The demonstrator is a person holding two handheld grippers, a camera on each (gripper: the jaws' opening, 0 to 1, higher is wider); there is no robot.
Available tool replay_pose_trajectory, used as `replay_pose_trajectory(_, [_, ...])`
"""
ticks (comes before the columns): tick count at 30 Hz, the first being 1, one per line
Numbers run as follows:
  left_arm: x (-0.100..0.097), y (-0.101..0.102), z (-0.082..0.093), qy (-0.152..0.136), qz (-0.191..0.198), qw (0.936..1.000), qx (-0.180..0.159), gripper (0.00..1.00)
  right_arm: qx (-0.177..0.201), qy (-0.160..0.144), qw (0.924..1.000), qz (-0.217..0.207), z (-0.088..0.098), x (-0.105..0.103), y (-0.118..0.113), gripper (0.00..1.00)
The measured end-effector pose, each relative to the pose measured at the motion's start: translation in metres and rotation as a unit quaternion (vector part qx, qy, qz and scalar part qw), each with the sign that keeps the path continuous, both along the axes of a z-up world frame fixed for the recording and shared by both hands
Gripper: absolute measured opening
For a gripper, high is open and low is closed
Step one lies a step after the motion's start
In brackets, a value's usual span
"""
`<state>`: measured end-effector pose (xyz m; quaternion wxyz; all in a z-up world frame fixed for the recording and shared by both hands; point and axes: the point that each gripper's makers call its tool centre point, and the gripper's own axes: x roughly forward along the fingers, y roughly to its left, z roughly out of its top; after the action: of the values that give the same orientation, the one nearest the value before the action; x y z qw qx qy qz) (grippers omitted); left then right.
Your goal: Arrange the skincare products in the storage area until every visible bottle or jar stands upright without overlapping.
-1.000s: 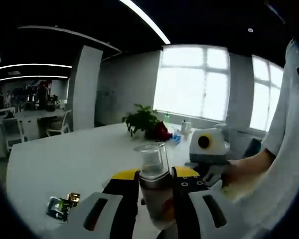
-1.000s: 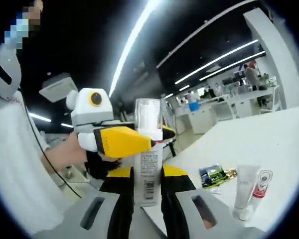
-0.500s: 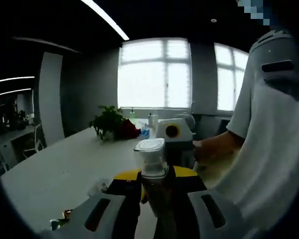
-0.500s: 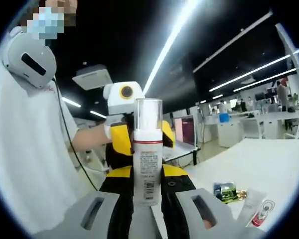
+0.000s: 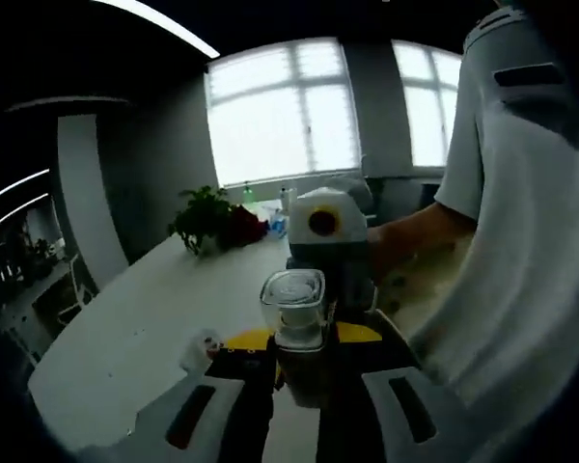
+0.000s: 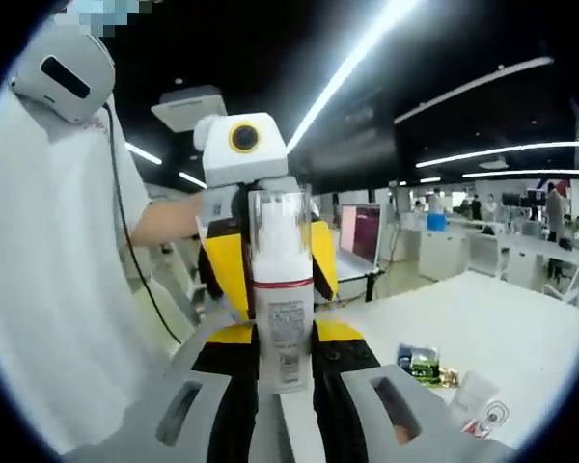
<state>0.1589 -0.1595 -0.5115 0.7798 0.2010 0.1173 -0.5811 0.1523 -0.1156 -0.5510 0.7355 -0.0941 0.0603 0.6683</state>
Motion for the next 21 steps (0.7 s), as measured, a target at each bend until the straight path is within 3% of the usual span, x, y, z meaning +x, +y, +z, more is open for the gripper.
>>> replay_pose_trajectory(2, [-0.002,-0.002,-0.013,-0.003,-0.003,0.9997,0.025,0.22,-0.034,-0.012,0.9994,0.001,-0.011,0.0,0.0,0.2])
replay_pose_trajectory(4, [-0.003,-0.002,-0.02,-0.002,-0.005,0.9996,0.029,0.22,-0.05,-0.014,0.9987,-0.003,-0.019,0.0,0.0,0.2])
replay_pose_trajectory(14, [-0.006,-0.007,-0.046,0.017,-0.001,0.9984,0.053,0.22,-0.101,-0.012,0.9947,-0.016,-0.049,0.003,-0.005,0.2])
replay_pose_trajectory(21, [0.003,-0.004,-0.063,0.029,0.006,0.9979,0.057,0.22,-0.114,-0.008,0.9932,-0.019,-0.065,0.008,-0.007,0.2])
